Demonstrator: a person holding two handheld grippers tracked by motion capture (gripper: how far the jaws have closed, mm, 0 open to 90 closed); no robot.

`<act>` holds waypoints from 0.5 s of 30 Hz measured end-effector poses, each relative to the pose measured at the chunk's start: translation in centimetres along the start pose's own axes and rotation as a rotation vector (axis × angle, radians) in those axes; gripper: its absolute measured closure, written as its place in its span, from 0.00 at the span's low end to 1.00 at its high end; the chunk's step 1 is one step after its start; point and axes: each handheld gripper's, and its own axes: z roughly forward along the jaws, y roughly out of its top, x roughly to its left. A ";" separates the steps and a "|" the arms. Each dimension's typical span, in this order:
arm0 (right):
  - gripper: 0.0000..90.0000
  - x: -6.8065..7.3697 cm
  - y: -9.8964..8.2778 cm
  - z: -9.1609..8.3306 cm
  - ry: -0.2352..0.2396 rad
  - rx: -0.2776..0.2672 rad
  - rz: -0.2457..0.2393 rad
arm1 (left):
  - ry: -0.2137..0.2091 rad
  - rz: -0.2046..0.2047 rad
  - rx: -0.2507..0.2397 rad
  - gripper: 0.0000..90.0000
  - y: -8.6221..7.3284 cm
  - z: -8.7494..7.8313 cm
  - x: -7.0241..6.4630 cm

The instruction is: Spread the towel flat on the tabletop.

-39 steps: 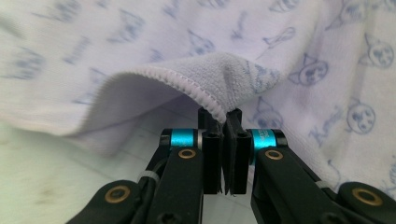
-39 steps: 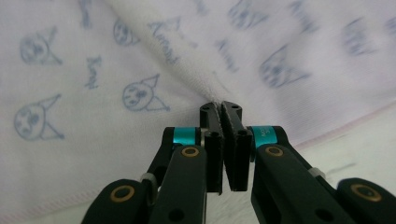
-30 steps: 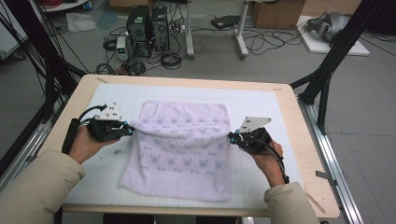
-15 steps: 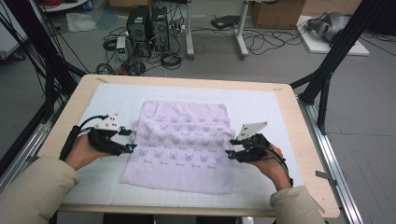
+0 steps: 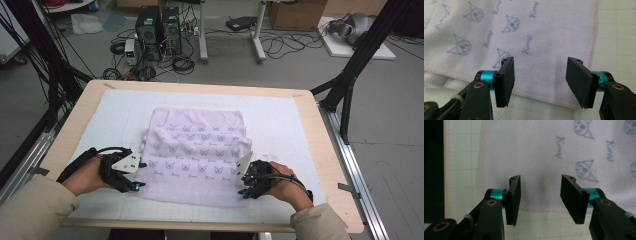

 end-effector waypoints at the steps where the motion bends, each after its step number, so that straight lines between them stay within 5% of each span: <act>1: 0.53 0.0 0.3 0.0 0.002 0.021 -0.012 | -0.011 -0.004 0.014 0.43 0.2 0.1 0.0; 10: 0.49 -0.3 1.9 0.8 0.037 0.155 -0.023 | -0.068 -0.050 0.106 0.42 0.0 1.4 1.2; 15: 0.56 -0.9 2.2 1.6 0.079 0.206 -0.003 | -0.113 -0.064 0.155 0.54 -0.2 2.5 1.4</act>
